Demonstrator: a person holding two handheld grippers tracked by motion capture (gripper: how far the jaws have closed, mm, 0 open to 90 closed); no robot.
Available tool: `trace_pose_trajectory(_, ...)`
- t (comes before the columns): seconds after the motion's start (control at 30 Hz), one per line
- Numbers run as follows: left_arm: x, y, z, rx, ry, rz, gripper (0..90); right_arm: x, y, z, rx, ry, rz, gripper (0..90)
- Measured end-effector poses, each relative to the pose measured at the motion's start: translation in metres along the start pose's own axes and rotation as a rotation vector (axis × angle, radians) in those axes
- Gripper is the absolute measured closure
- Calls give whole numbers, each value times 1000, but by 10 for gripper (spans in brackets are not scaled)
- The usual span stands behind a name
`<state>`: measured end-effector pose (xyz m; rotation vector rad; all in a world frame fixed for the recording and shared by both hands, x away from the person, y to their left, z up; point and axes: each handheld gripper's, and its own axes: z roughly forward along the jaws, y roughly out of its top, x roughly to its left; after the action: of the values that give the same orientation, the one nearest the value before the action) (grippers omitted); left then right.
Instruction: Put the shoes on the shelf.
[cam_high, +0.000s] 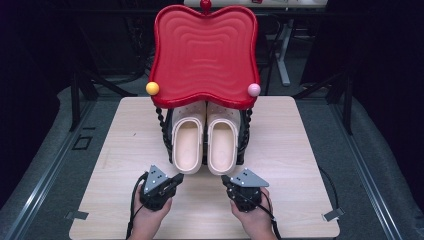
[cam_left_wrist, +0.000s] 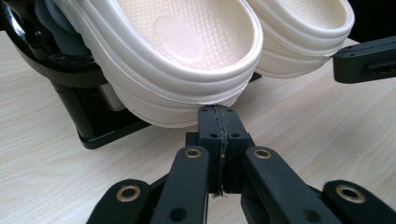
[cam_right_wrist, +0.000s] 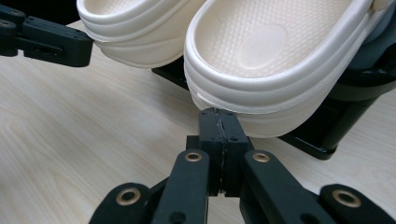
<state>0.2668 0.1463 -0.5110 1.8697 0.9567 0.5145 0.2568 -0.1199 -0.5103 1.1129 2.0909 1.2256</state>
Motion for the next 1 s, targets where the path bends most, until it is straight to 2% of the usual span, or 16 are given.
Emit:
trace_pose_trajectory(0.17, 5, 5, 1, -6, 15, -5, 900, -5, 4, -1, 5, -28, -1, 900)
trace_pose_trajectory(0.33, 10, 11, 4, 1, 27, 6, 900, -11, 9, 2, -1, -40, 1, 900)
trace_pose_trajectory(0.53, 15, 21, 9, -10, 39, -2, 899, -14, 20, 5, -4, -53, -11, 900)
trace_pose_trajectory(0.8, 22, 36, 19, -27, 53, -9, 900, -19, 35, 17, -7, -74, -23, 900)
trace_pose_trajectory(1.0, 26, 44, 29, -23, 61, -13, 899, -24, 43, 24, -8, -92, -23, 900)
